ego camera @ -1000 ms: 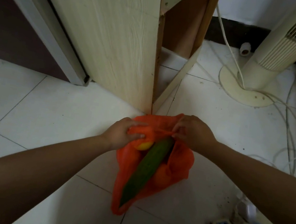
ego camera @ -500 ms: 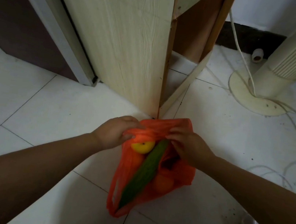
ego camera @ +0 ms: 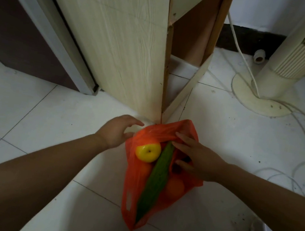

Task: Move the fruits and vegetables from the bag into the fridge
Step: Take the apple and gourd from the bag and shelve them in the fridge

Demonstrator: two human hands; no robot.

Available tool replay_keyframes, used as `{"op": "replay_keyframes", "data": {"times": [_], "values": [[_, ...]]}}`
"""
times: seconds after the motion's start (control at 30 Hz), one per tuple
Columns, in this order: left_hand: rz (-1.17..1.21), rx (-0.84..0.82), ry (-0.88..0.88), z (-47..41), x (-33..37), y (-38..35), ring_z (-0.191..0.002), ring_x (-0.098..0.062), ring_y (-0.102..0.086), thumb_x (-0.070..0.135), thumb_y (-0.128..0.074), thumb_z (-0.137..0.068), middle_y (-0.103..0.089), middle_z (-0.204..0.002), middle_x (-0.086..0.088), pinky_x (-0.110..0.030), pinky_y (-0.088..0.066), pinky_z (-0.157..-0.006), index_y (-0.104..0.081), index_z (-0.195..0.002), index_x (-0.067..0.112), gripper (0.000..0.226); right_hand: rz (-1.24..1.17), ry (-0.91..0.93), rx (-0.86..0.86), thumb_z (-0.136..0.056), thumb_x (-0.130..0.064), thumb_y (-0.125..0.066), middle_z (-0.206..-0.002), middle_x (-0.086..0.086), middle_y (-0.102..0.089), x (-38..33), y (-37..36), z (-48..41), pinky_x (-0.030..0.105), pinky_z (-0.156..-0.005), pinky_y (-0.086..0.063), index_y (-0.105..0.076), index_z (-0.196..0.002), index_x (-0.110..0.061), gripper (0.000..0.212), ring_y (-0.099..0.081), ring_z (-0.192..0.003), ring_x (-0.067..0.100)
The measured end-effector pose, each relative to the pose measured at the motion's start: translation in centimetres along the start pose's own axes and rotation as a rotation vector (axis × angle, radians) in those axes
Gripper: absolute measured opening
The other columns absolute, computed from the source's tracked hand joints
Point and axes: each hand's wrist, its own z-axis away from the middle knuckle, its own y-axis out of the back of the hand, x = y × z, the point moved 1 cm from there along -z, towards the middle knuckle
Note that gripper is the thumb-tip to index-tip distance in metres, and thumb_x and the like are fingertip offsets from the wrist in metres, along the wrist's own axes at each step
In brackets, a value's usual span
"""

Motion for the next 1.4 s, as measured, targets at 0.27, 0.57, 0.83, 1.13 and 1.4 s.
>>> {"op": "replay_keyframes", "data": {"times": [0.27,0.57,0.83,1.13,1.4], "values": [[-0.190,-0.049,-0.505,1.9,3.1,-2.2,-0.111,-0.015,-0.055,0.036,-0.044,-0.090,-0.060,-0.126,-0.006,-0.023,-0.048,-0.082,-0.056,-0.125,0.018,0.042,-0.054,-0.005,-0.036,-0.095,-0.041,-0.044,-0.156,-0.002,-0.016,-1.2,1.2,-0.8,0.022,-0.109,-0.014,-0.023,-0.146,-0.022,0.058,-0.015,-0.142,0.014],[-0.122,-0.212,-0.260,1.3,0.7,-3.8,-0.135,-0.027,-0.034,0.045,-0.062,-0.075,-0.031,-0.150,-0.009,-0.030,-0.030,-0.106,-0.028,-0.144,0.021,0.081,-0.018,-0.024,-0.060,-0.094,-0.044,-0.044,-0.157,-0.003,-0.013,-1.2,0.2,-1.0,0.022,-0.110,-0.009,-0.021,-0.147,-0.021,0.062,-0.010,-0.143,0.013],[-0.009,-0.219,-0.263,-0.4,1.7,-4.3,-0.128,-0.031,-0.042,0.023,-0.078,-0.065,-0.045,-0.138,-0.017,-0.036,-0.035,-0.106,-0.037,-0.139,0.008,0.086,-0.007,-0.012,-0.016,-0.093,-0.042,-0.047,-0.156,-0.001,-0.016,-0.5,0.0,-1.0,0.021,-0.110,-0.010,-0.025,-0.146,-0.021,0.061,-0.014,-0.143,0.015],[-0.091,-0.108,-0.189,0.5,-0.2,-2.1,-0.120,-0.032,-0.050,0.034,-0.066,-0.070,-0.047,-0.136,-0.016,-0.044,-0.046,-0.096,-0.027,-0.136,0.029,0.077,0.046,-0.039,-0.073,-0.095,-0.047,-0.039,-0.158,-0.002,-0.007,-0.8,0.3,-0.6,0.035,-0.115,-0.024,-0.017,-0.148,-0.026,0.061,-0.010,-0.144,0.018],[0.016,-0.143,-0.011,-0.5,0.2,-1.5,-0.127,-0.032,-0.039,0.028,-0.074,-0.056,-0.044,-0.137,-0.016,-0.032,-0.031,-0.103,-0.032,-0.141,0.010,0.097,0.067,-0.081,-0.127,-0.096,-0.046,-0.036,-0.158,0.002,-0.004,-1.8,0.5,0.2,0.041,-0.115,-0.025,-0.017,-0.148,-0.023,0.059,-0.010,-0.144,0.021]]}}
